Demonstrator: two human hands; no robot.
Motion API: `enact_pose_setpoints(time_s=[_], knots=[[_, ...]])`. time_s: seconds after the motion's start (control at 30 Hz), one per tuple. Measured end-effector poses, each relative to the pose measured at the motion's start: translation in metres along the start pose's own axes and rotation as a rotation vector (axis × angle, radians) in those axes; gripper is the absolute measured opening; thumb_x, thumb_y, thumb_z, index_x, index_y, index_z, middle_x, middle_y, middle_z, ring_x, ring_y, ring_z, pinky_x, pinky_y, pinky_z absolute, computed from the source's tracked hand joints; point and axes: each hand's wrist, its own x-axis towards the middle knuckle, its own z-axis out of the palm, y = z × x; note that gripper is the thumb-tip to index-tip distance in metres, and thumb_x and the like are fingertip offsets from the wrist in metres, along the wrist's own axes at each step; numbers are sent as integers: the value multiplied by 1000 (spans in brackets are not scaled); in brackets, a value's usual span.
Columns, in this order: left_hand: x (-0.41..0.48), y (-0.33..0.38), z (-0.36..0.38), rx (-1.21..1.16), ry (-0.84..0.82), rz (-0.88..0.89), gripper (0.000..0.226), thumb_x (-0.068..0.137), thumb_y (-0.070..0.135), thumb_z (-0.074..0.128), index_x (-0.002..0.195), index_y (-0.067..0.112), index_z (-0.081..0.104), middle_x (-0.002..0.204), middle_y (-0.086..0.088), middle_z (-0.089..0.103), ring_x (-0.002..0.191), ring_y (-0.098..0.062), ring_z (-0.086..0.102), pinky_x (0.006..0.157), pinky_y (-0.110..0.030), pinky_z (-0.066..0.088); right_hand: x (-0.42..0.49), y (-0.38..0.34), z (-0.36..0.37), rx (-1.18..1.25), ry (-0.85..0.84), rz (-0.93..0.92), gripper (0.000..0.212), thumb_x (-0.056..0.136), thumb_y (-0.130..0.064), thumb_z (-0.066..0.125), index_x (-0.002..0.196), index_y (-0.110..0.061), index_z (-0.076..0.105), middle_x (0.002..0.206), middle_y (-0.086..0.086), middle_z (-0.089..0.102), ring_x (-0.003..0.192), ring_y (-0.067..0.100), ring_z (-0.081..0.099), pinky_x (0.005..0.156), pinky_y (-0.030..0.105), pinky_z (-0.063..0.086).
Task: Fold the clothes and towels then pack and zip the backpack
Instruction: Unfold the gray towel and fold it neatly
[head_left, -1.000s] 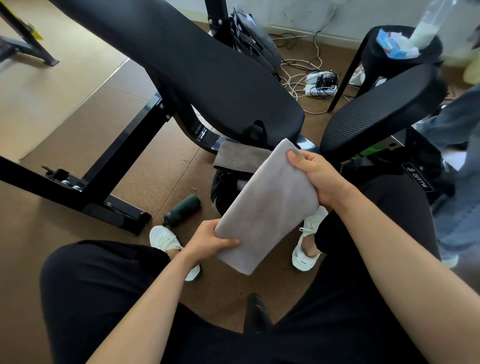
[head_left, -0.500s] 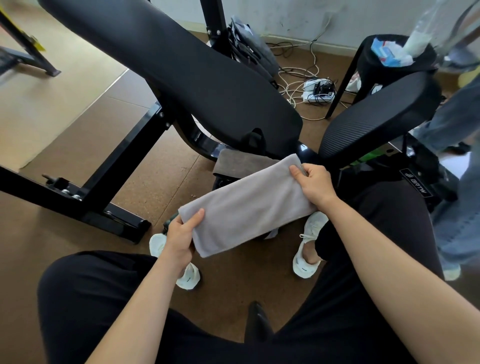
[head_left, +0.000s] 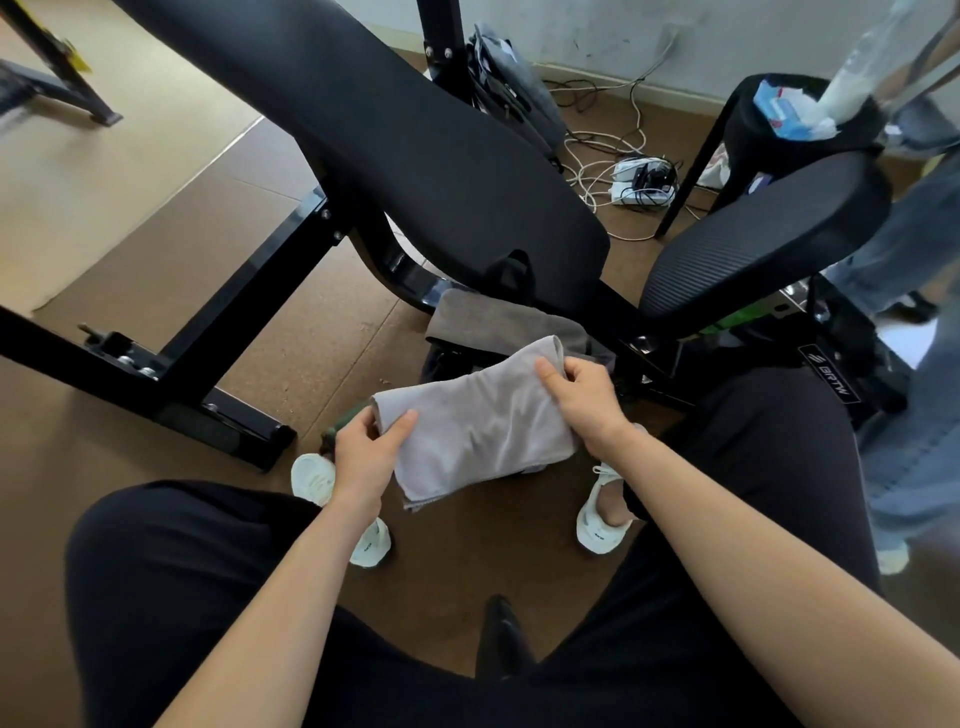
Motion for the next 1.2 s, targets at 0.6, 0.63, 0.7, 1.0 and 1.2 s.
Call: enact_pose_setpoints(time_s=[0.6, 0.63, 0.7, 1.0, 1.2], knots=[[-16, 5, 22, -29, -451, -108, 35, 108, 31, 41, 120, 12, 69, 105, -11, 72, 89, -25, 73, 85, -51, 62, -45, 9, 52, -178, -352, -51, 51, 81, -59, 75, 118, -25, 65, 108, -9, 72, 101, 6, 69, 92, 35, 58], [-16, 5, 22, -7, -464, -95, 37, 109, 32, 40, 123, 16, 70, 108, -10, 72, 91, -23, 73, 85, -48, 63, -45, 10, 52, -184, -337, -55, 51, 80, -55, 77, 119, -25, 63, 110, -11, 71, 103, 5, 67, 93, 32, 57], [-16, 5, 23, 32, -500, -63, 38, 110, 31, 38, 127, 21, 71, 113, -10, 72, 95, -23, 73, 87, -44, 62, -45, 13, 53, -165, -317, -35, 48, 81, -48, 79, 120, -25, 62, 111, -11, 70, 104, 5, 66, 94, 31, 56], [-13, 9, 16, 78, -573, -28, 37, 110, 25, 40, 129, 18, 70, 118, -11, 74, 109, -29, 71, 95, -45, 59, -39, 6, 47, 54, -452, 98, 35, 91, -35, 74, 121, -17, 67, 112, -1, 74, 103, 10, 71, 85, 22, 56], [-15, 4, 18, 119, -633, 11, 32, 109, 23, 47, 130, 29, 71, 118, -19, 66, 100, -21, 64, 95, -40, 57, -42, 15, 50, -26, -424, 28, 31, 90, -17, 77, 118, -9, 68, 110, 9, 75, 105, 20, 71, 94, 40, 58]])
